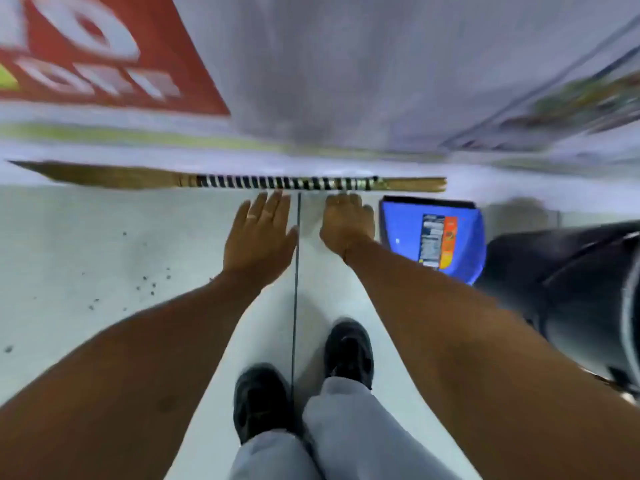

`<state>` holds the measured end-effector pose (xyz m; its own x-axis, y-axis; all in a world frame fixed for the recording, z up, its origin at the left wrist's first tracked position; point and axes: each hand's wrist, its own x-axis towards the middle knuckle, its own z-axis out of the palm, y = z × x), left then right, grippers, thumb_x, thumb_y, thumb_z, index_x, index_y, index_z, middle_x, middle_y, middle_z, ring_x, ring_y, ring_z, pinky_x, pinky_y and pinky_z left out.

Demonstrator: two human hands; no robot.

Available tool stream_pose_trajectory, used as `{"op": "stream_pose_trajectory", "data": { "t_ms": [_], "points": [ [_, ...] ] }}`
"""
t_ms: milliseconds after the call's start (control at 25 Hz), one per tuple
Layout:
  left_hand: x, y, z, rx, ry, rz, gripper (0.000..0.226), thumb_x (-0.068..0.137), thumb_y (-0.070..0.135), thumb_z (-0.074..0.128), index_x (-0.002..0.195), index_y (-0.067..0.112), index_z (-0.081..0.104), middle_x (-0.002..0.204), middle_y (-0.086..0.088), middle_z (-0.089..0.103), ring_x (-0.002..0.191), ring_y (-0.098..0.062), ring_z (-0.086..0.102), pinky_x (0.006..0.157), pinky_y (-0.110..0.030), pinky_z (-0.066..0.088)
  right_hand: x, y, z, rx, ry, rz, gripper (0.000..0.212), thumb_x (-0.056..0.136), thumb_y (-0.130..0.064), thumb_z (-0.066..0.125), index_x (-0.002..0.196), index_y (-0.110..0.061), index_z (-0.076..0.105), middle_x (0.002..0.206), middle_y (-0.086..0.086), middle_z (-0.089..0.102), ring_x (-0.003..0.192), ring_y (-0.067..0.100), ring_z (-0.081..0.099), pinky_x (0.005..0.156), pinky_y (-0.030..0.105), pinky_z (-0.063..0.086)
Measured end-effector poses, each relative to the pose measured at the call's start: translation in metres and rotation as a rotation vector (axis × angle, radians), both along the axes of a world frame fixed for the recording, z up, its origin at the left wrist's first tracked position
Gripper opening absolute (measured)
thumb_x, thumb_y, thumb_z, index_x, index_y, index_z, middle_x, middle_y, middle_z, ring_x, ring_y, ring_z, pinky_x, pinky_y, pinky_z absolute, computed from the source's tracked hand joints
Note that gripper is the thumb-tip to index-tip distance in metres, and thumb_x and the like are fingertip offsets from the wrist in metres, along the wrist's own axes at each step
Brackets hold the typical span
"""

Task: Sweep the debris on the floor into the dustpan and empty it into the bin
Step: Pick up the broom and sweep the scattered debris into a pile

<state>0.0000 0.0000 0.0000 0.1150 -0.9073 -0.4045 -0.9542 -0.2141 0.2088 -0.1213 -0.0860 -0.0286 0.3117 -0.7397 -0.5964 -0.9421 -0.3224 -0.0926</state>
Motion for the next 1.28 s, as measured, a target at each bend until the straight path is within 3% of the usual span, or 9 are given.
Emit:
{"op": "stream_pose_trajectory", "data": {
  "t_ms": [80, 360, 480, 600, 760, 840, 920, 1080, 1280],
  "points": [
    [0.004, -0.002, -0.053, -0.006, 0.002, 0.039, 0.057, 0.097, 0.035, 0.033, 0.146, 0.007, 0.021, 0.156, -0.012, 0.026, 0.145, -0.027, 0.019, 0.12, -0.044, 0.015, 0.012, -0.013, -0.048, -0.065, 0.011, 0.027, 0.049, 0.093, -0.01, 0.033, 0.141, -0.005, 0.031, 0.15, 0.016, 0.03, 0.141, 0.033, 0.021, 0.112, 0.05, 0.023],
    [0.023, 0.019, -0.115, 0.008, 0.013, 0.03, 0.055, 0.098, 0.033, 0.033, 0.145, 0.007, 0.024, 0.154, -0.014, 0.029, 0.144, -0.03, 0.022, 0.12, -0.046, 0.017, 0.028, -0.043, -0.109, -0.293, 0.116, 0.169, 0.037, 0.088, -0.006, 0.042, 0.123, -0.002, 0.052, 0.126, 0.019, 0.053, 0.122, 0.035, 0.043, 0.106, 0.051, 0.028],
    [0.016, 0.047, -0.069, 0.066, 0.055, 0.143, 0.055, 0.098, 0.033, 0.034, 0.144, 0.006, 0.025, 0.154, -0.014, 0.029, 0.144, -0.029, 0.022, 0.12, -0.045, 0.016, 0.022, -0.016, -0.058, -0.273, 0.01, 0.266, 0.035, 0.084, -0.006, 0.045, 0.116, 0.002, 0.055, 0.122, 0.021, 0.053, 0.116, 0.037, 0.045, 0.095, 0.047, 0.037],
    [-0.002, 0.086, 0.015, 0.179, 0.095, 0.246, 0.056, 0.098, 0.034, 0.033, 0.146, 0.008, 0.021, 0.156, -0.011, 0.026, 0.146, -0.025, 0.019, 0.12, -0.042, 0.014, 0.011, 0.027, 0.026, -0.081, -0.077, 0.283, 0.045, 0.084, -0.021, 0.048, 0.125, -0.001, 0.045, 0.12, 0.02, 0.055, 0.108, 0.039, 0.054, 0.084, 0.044, 0.044],
    [-0.005, 0.142, 0.156, 0.259, 0.145, 0.252, 0.057, 0.098, 0.036, 0.029, 0.147, 0.011, 0.017, 0.157, -0.007, 0.024, 0.146, -0.021, 0.018, 0.121, -0.037, 0.012, -0.008, 0.069, 0.152, 0.133, 0.007, 0.035, 0.048, 0.084, -0.019, 0.049, 0.129, -0.009, 0.035, 0.112, 0.021, 0.061, 0.1, 0.041, 0.059, 0.07, 0.038, 0.039],
    [-0.003, 0.164, 0.202, 0.259, 0.169, 0.245, 0.057, 0.097, 0.036, 0.031, 0.147, 0.011, 0.019, 0.155, -0.008, 0.028, 0.144, -0.022, 0.022, 0.12, -0.036, 0.015, -0.017, 0.084, 0.194, 0.303, 0.05, -0.078, 0.048, 0.081, -0.018, 0.052, 0.126, -0.008, 0.038, 0.116, 0.022, 0.058, 0.103, 0.04, 0.058, 0.072, 0.036, 0.04],
    [0.019, 0.177, 0.248, 0.235, 0.202, 0.239, 0.055, 0.097, 0.034, 0.034, 0.145, 0.009, 0.024, 0.151, -0.011, 0.035, 0.141, -0.023, 0.03, 0.118, -0.036, 0.021, -0.009, 0.109, 0.246, 0.459, 0.061, -0.043, 0.05, 0.084, -0.014, 0.05, 0.131, -0.01, 0.038, 0.124, 0.022, 0.055, 0.108, 0.038, 0.056, 0.074, 0.034, 0.04],
    [0.055, 0.201, 0.288, 0.162, 0.205, 0.262, 0.052, 0.096, 0.031, 0.039, 0.142, 0.008, 0.03, 0.146, -0.015, 0.042, 0.136, -0.027, 0.038, 0.114, -0.037, 0.028, 0.037, 0.177, 0.292, 0.373, 0.052, -0.091, 0.047, 0.09, -0.017, 0.044, 0.137, -0.015, 0.039, 0.129, 0.02, 0.053, 0.117, 0.039, 0.052, 0.092, 0.04, 0.045],
    [0.087, 0.246, 0.286, 0.168, 0.212, 0.261, 0.052, 0.095, 0.031, 0.041, 0.14, 0.007, 0.032, 0.144, -0.016, 0.045, 0.134, -0.029, 0.042, 0.111, -0.039, 0.033, 0.09, 0.241, 0.285, 0.335, 0.098, -0.117, 0.036, 0.093, -0.015, 0.04, 0.126, -0.007, 0.051, 0.122, 0.016, 0.058, 0.108, 0.034, 0.058, 0.084, 0.038, 0.05]
  ]
}}
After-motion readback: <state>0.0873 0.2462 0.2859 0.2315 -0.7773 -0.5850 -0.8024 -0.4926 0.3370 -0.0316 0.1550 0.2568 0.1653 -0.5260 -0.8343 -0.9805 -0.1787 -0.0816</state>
